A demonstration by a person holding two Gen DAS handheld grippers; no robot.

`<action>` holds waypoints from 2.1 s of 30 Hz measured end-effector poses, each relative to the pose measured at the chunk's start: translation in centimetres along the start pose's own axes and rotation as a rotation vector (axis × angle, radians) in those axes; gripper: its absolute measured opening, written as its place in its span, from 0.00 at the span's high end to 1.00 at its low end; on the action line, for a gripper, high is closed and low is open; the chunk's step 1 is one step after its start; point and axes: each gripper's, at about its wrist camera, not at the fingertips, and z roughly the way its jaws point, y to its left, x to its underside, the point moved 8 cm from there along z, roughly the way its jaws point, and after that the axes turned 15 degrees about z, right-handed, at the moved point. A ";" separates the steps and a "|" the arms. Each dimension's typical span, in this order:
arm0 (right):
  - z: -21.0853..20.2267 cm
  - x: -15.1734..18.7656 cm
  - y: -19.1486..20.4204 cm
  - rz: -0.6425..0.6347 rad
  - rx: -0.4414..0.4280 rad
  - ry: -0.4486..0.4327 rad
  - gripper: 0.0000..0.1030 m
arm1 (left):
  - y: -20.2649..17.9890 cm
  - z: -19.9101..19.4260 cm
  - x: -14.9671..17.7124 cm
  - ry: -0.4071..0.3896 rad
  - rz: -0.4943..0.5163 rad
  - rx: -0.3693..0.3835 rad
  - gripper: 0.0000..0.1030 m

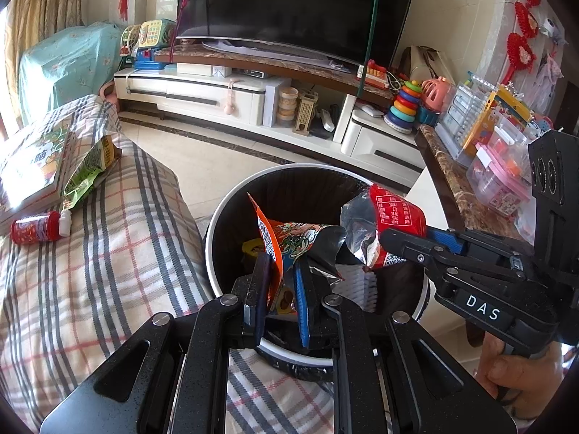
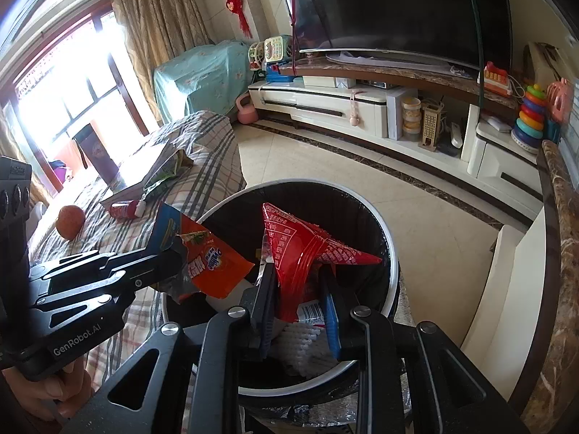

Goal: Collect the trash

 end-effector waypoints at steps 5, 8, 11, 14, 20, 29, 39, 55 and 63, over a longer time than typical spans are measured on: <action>-0.5 -0.2 -0.3 0.015 -0.004 -0.004 0.51 | 0.6 -0.7 0.3 0.001 -0.023 -0.037 0.42; -1.3 -0.1 -0.3 0.026 -0.015 -0.021 0.41 | 0.9 -1.4 0.7 0.005 -0.033 -0.049 0.35; -2.4 0.1 -0.2 0.046 -0.033 -0.044 0.27 | 1.1 -2.5 1.2 -0.009 -0.039 -0.060 0.32; -3.8 0.4 0.1 0.066 -0.055 -0.074 0.15 | 1.4 -3.9 2.1 -0.028 -0.057 -0.063 0.29; -6.7 2.3 0.6 0.124 -0.098 -0.130 0.02 | 1.5 -7.3 4.5 -0.084 -0.116 -0.056 0.21; -9.8 7.1 1.3 0.169 -0.068 -0.230 0.00 | 0.9 -12.8 8.6 -0.214 -0.115 -0.141 0.06; -14.6 10.2 3.1 0.065 0.012 -0.429 0.00 | -0.6 -17.4 11.5 -0.347 -0.028 -0.299 0.01; -18.3 12.9 6.0 -0.061 0.053 -0.652 0.00 | 0.4 -20.0 15.2 -0.403 -0.049 -0.454 0.00; -18.0 14.0 6.5 -0.083 0.061 -0.637 0.00 | 0.3 -20.1 16.1 -0.403 -0.044 -0.469 0.00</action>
